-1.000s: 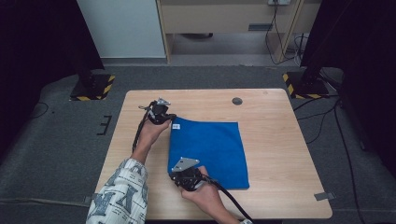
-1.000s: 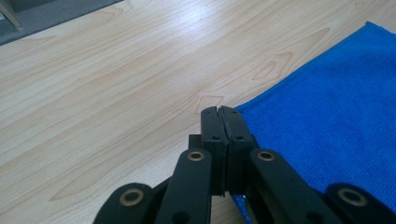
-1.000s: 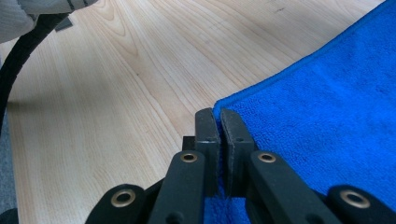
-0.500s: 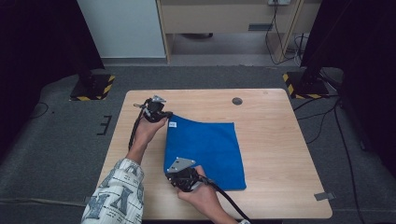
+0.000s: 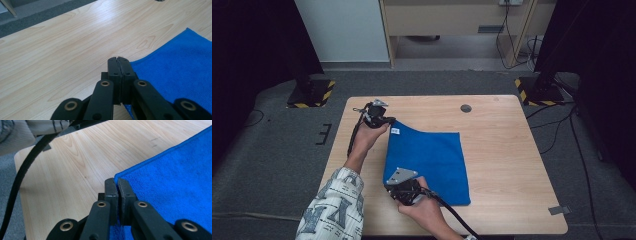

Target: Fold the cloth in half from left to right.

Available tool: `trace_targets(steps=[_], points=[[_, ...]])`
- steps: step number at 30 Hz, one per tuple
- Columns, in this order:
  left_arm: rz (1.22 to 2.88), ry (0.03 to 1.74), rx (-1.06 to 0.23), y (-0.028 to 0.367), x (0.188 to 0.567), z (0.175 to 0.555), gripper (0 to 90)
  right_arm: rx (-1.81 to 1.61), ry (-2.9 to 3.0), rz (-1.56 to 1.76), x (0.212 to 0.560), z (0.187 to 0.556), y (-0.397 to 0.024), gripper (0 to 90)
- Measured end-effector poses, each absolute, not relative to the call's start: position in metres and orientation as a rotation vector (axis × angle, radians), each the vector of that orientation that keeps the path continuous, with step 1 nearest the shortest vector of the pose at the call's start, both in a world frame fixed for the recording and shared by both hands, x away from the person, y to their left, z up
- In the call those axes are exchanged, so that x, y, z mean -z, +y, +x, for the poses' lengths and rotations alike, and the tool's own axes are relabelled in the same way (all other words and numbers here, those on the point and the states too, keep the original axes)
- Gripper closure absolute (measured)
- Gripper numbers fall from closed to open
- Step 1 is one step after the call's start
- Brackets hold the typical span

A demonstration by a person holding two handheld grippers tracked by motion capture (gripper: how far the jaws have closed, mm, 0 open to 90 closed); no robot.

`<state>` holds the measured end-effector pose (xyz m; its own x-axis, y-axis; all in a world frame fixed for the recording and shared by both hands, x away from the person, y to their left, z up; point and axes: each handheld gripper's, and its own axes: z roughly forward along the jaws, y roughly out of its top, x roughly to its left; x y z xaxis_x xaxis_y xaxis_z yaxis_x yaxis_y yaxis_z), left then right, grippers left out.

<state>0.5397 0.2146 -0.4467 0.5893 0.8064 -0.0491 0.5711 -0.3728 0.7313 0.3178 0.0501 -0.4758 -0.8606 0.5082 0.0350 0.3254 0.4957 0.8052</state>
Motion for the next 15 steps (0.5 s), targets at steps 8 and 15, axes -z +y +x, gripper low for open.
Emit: trace_targets(steps=[8, 15], points=[[2.093, 1.084, -0.419, 0.219, 0.437, 0.54, 89.7, -1.303, 2.532, 0.675, 0.469, 0.316, 0.058, 88.2], [2.102, 1.095, -0.423, 0.227, 0.433, 0.539, 89.7, -1.318, 2.519, 0.654, 0.462, 0.314, 0.065, 88.2]])
